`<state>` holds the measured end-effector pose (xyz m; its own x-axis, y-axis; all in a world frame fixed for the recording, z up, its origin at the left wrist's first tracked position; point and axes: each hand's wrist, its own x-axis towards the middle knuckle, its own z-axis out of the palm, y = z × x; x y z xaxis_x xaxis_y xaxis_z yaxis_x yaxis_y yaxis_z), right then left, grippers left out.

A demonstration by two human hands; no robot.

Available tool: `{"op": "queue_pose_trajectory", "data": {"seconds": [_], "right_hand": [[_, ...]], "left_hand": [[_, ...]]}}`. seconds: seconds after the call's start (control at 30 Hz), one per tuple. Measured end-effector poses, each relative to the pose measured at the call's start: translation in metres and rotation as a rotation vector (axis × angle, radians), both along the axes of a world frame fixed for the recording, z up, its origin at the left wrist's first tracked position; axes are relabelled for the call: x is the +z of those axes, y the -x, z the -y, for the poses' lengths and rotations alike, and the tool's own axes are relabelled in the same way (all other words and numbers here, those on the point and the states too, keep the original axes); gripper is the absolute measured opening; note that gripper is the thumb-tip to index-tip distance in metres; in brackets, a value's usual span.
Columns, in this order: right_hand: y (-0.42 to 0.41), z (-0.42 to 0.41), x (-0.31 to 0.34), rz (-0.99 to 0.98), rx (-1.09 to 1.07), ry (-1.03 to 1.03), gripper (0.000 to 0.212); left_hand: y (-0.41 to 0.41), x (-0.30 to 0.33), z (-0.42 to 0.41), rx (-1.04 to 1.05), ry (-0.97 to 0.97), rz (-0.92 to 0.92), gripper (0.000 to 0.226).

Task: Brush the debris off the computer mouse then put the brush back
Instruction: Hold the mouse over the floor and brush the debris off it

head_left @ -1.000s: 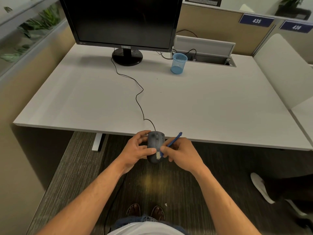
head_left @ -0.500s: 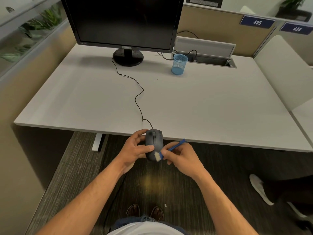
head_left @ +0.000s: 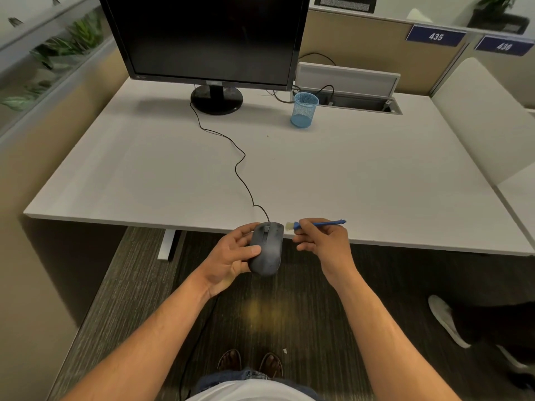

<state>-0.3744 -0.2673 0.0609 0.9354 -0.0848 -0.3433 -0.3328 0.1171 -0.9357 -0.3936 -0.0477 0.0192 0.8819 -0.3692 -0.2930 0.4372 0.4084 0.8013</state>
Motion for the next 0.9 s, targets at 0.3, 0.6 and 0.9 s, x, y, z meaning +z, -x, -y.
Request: {"op": "queue_pose_trajectory", "data": {"seconds": [0.3,0.6,0.9], "right_hand": [[0.004,-0.007,-0.003,-0.017,0.112,-0.066,0.019],[-0.001,0.007,0.0,-0.005,0.15,-0.165,0.019],[-0.001,-0.004,-0.006,-0.061,0.078,-0.139,0.017]], "left_hand": [[0.001,0.0,-0.004,0.014,0.02,-0.004,0.074],[-0.001,0.0,-0.003,-0.005,0.033,-0.01,0.088],[-0.002,0.0,-0.002,0.007,0.049,-0.008,0.081]]}}
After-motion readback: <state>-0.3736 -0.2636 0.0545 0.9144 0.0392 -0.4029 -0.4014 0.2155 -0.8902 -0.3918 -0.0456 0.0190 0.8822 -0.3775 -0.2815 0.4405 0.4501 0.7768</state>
